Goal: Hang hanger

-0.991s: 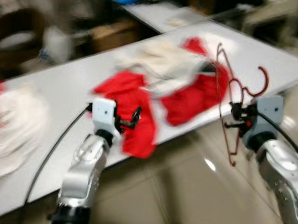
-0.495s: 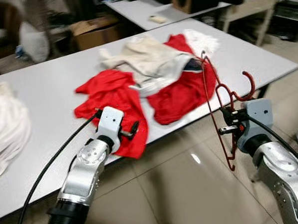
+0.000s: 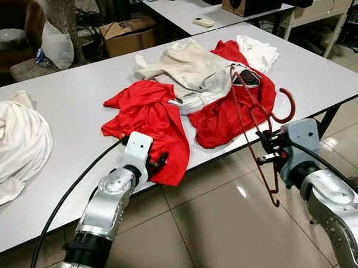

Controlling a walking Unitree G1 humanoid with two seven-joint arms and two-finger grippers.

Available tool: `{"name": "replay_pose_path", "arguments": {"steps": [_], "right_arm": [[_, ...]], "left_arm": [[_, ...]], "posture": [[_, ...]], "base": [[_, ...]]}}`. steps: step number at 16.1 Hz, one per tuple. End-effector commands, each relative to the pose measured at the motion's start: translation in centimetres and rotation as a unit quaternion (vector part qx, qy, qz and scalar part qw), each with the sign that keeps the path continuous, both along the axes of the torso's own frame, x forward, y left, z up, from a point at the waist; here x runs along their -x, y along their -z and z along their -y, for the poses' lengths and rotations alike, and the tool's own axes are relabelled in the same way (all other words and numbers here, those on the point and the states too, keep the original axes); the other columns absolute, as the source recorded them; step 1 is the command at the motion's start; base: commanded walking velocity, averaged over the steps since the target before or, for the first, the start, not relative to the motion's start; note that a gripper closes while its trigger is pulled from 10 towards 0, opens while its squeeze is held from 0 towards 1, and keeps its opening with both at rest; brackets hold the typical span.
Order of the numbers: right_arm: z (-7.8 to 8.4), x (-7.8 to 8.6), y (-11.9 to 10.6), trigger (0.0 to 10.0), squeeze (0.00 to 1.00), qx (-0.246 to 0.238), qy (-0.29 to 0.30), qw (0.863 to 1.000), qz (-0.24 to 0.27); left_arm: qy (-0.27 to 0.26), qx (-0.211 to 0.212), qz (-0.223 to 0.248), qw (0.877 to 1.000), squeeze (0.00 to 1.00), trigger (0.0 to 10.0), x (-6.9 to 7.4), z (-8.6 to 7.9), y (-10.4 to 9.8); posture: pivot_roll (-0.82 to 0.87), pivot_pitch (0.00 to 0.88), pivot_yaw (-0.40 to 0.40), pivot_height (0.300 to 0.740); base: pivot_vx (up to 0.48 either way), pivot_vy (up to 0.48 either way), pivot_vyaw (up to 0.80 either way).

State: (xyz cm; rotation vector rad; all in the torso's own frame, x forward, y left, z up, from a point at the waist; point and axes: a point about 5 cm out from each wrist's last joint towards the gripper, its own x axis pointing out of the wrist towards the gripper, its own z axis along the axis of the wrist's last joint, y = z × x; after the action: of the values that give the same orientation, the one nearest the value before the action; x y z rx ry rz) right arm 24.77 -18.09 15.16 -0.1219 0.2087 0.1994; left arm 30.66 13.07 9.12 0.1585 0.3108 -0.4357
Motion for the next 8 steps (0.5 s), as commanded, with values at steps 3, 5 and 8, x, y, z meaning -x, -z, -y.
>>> {"name": "replay_pose_path", "arguments": {"steps": [3,5,8], "right_arm": [[0.2,0.1,0.1,10.0,0.00,0.006,0.005,1.000,-0.005],[0.0,0.2,0.1,10.0,0.00,0.005,0.004,1.000,-0.007],[-0.3,0.4,0.4,10.0,0.00,0.000,0.002,1.000,-0.013]], "left_arm": [[0.065,0.044,0.060,0.995,0.00,0.0,-0.1,1.3,-2.5],[0.090,0.041,0.047,0.994,0.00,0.1,0.4,1.7,-2.0],[0.130,0.022,0.000,0.991,0.20,10.0,1.1,2.1,-0.6]], "posture": [[-0.18,0.000,0.073,0.740],[-0.18,0.000,0.078,0.740],[-0.18,0.000,0.082,0.740]], "base": [[0.000,0.000,0.00],[0.000,0.000,0.00],[0.000,0.000,0.00]]}}
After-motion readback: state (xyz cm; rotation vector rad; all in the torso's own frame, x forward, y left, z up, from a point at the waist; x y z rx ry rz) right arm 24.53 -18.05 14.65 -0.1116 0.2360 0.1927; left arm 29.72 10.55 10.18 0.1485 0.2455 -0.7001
